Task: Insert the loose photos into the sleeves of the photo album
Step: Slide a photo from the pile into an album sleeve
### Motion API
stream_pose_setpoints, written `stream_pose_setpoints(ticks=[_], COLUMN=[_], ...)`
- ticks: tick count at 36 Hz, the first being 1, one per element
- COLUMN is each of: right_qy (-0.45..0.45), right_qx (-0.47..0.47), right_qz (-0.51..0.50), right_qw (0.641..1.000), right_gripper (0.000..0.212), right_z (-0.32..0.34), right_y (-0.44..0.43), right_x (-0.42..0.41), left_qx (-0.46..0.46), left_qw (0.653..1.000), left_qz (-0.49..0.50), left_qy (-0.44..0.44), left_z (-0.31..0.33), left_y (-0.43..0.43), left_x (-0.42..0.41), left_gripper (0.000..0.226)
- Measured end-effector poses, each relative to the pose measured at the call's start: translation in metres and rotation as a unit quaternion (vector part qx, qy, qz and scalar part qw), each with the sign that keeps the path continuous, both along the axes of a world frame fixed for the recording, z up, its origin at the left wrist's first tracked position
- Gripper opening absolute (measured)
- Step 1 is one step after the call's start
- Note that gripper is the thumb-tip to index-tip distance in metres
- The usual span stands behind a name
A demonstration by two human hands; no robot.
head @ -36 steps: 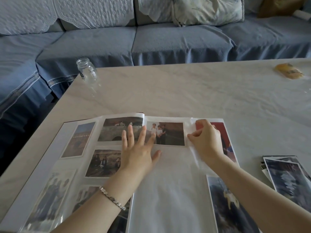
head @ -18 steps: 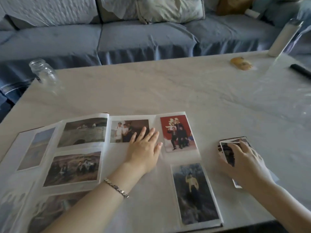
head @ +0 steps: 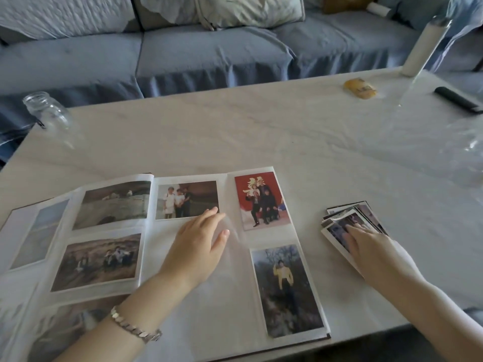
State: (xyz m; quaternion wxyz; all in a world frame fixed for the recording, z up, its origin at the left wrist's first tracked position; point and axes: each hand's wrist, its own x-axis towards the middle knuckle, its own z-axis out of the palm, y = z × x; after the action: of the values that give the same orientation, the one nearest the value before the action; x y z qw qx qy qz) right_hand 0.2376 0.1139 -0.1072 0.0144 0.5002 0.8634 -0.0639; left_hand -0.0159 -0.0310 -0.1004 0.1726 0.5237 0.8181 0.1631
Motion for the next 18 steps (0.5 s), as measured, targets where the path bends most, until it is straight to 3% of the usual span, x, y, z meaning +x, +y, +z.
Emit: stream_pose_setpoints(ticks=[2, 6, 8, 10, 11, 13, 15, 18], right_qy=[0.065, 0.199, 0.233, 0.231, 0.223, 0.211, 0.195, 0.252], right_qx=[0.067, 0.189, 0.184, 0.16, 0.141, 0.118, 0.081, 0.013], right_qz=[0.022, 0.101, 0.174, 0.259, 0.3, 0.366, 0.377, 0.282], right_qw=[0.995, 0.956, 0.939, 0.924, 0.917, 0.899, 0.902, 0.926], right_gripper=[0.01, 0.027, 0.033, 0.04, 0.044, 0.035, 0.038, 0.054], right_z=[0.005, 0.016, 0.019, 0.019, 0.019, 0.013, 0.01, 0.009], right_y=[-0.002, -0.016, -0.027, -0.039, -0.045, -0.052, -0.056, -0.059], right_x=[-0.001, -0.02, -0.034, -0.046, -0.052, -0.061, -0.068, -0.071], left_qx=[0.029, 0.071, 0.077, 0.056, 0.047, 0.047, 0.065, 0.092], left_qw=[0.999, 0.981, 0.933, 0.845, 0.813, 0.809, 0.838, 0.881], left_qz=[0.016, 0.061, 0.092, 0.126, 0.139, 0.15, 0.173, 0.2], left_qy=[-0.035, -0.17, -0.34, -0.516, -0.564, -0.566, -0.514, -0.418], left_z=[0.006, 0.023, 0.035, 0.043, 0.046, 0.046, 0.041, 0.038], left_y=[0.0, 0.006, 0.01, 0.013, 0.012, 0.011, 0.008, 0.002], left_x=[0.006, 0.021, 0.028, 0.031, 0.032, 0.033, 0.031, 0.025], left_gripper=[0.044, 0.035, 0.03, 0.031, 0.03, 0.023, 0.023, 0.021])
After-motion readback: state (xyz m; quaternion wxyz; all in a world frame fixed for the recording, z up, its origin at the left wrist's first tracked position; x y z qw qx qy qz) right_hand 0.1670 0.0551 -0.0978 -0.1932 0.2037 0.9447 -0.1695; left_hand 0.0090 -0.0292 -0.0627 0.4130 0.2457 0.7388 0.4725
